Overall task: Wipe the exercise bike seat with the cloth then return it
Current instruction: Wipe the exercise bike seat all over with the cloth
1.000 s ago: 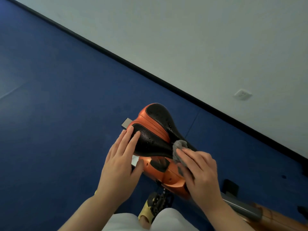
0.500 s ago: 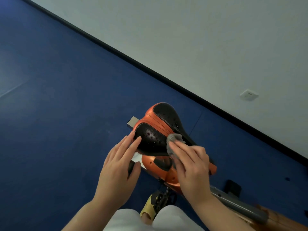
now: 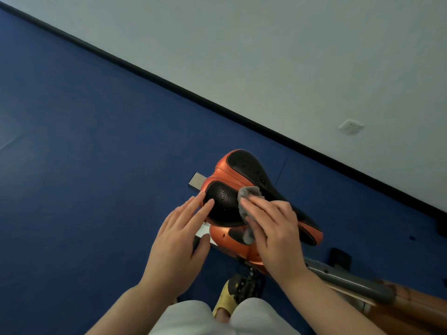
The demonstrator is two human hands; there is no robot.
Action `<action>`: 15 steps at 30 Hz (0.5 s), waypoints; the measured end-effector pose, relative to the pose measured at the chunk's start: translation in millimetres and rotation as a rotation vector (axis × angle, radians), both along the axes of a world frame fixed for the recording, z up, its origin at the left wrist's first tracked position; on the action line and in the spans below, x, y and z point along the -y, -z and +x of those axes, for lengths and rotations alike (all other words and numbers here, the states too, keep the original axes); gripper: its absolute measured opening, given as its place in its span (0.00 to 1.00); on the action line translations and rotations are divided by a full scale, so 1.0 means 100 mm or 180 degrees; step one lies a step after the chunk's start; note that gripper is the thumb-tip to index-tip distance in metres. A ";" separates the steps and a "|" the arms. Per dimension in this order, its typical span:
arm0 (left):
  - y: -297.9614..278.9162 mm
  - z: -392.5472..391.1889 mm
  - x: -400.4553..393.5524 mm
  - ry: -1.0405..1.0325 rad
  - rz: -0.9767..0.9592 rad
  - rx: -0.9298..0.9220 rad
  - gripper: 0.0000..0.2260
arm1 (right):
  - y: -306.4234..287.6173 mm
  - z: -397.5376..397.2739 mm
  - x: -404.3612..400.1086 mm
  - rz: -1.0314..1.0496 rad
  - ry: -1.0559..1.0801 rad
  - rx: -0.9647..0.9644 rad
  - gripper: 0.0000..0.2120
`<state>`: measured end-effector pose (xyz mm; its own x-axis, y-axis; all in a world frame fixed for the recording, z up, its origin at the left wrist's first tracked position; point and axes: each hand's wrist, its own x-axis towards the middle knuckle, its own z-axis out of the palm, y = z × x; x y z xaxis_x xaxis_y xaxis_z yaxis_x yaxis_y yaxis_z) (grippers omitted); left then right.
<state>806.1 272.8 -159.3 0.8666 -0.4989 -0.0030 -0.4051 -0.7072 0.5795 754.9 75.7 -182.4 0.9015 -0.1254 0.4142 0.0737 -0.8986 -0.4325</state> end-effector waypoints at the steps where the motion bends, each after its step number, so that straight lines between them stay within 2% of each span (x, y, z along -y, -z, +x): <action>1: -0.01 0.02 -0.01 0.0036 0.0040 -0.0009 0.31 | -0.01 0.00 0.04 -0.0101 -0.0109 -0.0016 0.17; 6: -0.01 0.13 -0.09 0.0212 0.0135 0.0057 0.31 | 0.06 -0.36 0.37 -0.0253 0.0168 -0.0011 0.18; 11: 0.01 0.06 -0.03 0.0125 0.0002 -0.0042 0.32 | 0.07 -0.10 -0.05 0.0049 0.0574 0.0122 0.17; 15: 0.02 -0.04 0.03 0.0131 -0.0171 -0.0118 0.32 | 0.05 -0.16 0.07 -0.0432 0.0153 -0.0038 0.19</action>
<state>801.9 270.0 -161.0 0.8451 -0.5345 -0.0069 -0.4109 -0.6578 0.6313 739.2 69.1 -187.1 0.9008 -0.1122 0.4195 0.0247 -0.9513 -0.3073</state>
